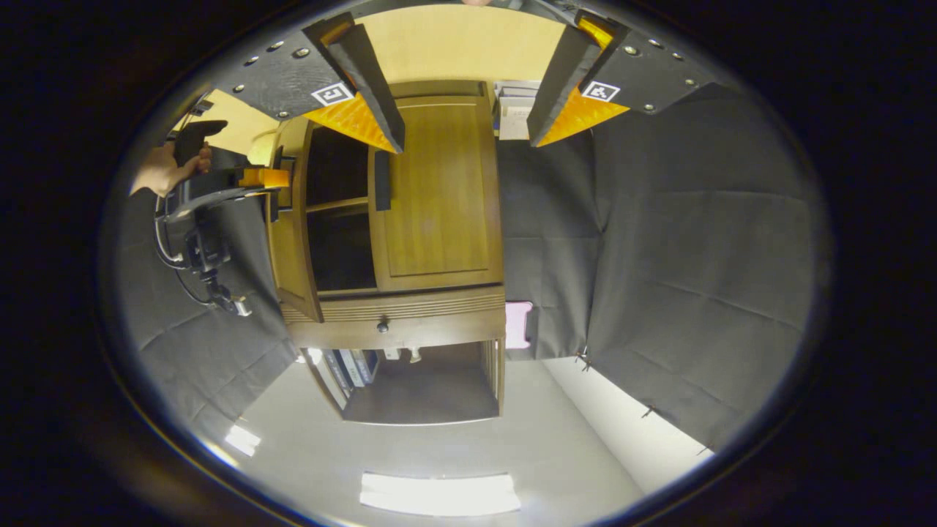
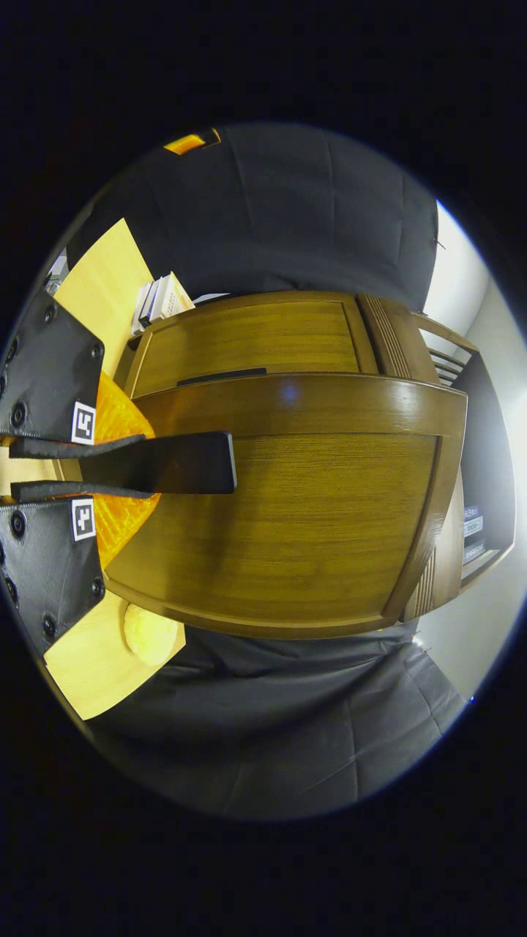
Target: Open the right door of the double-door shoe cabinet with the right hand, and open the left door with the left hand.
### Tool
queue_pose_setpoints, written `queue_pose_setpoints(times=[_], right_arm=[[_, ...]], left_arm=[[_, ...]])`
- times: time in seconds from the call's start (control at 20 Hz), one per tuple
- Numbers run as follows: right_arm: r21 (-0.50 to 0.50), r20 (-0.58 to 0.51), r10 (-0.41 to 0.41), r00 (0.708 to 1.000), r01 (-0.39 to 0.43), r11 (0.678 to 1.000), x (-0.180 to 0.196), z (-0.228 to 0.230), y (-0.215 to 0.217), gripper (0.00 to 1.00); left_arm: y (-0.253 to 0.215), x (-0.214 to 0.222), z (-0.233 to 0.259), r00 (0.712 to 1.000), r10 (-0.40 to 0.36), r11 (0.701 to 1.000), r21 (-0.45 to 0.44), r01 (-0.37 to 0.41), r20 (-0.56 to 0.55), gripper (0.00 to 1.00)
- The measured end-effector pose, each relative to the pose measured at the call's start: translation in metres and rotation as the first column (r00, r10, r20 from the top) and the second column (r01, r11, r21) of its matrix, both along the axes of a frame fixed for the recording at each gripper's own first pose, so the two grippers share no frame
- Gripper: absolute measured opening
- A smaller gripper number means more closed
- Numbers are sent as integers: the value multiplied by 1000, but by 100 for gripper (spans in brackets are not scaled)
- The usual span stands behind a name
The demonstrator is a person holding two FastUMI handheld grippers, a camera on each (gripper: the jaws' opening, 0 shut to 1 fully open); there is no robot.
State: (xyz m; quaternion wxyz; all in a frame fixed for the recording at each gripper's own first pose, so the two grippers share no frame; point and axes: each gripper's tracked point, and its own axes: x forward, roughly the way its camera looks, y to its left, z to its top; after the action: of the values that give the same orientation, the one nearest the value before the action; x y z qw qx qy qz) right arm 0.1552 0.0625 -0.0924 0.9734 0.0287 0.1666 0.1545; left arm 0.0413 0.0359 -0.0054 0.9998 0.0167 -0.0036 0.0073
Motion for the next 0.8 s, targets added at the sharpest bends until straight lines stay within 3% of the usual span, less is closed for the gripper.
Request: queue_pose_setpoints(times=[0.8], right_arm=[[-7, -5, -62, 998, 62, 998, -30, 2, -52, 12]], left_arm=[[-12, 2, 2, 995, -102, 995, 3, 102, 6, 97]])
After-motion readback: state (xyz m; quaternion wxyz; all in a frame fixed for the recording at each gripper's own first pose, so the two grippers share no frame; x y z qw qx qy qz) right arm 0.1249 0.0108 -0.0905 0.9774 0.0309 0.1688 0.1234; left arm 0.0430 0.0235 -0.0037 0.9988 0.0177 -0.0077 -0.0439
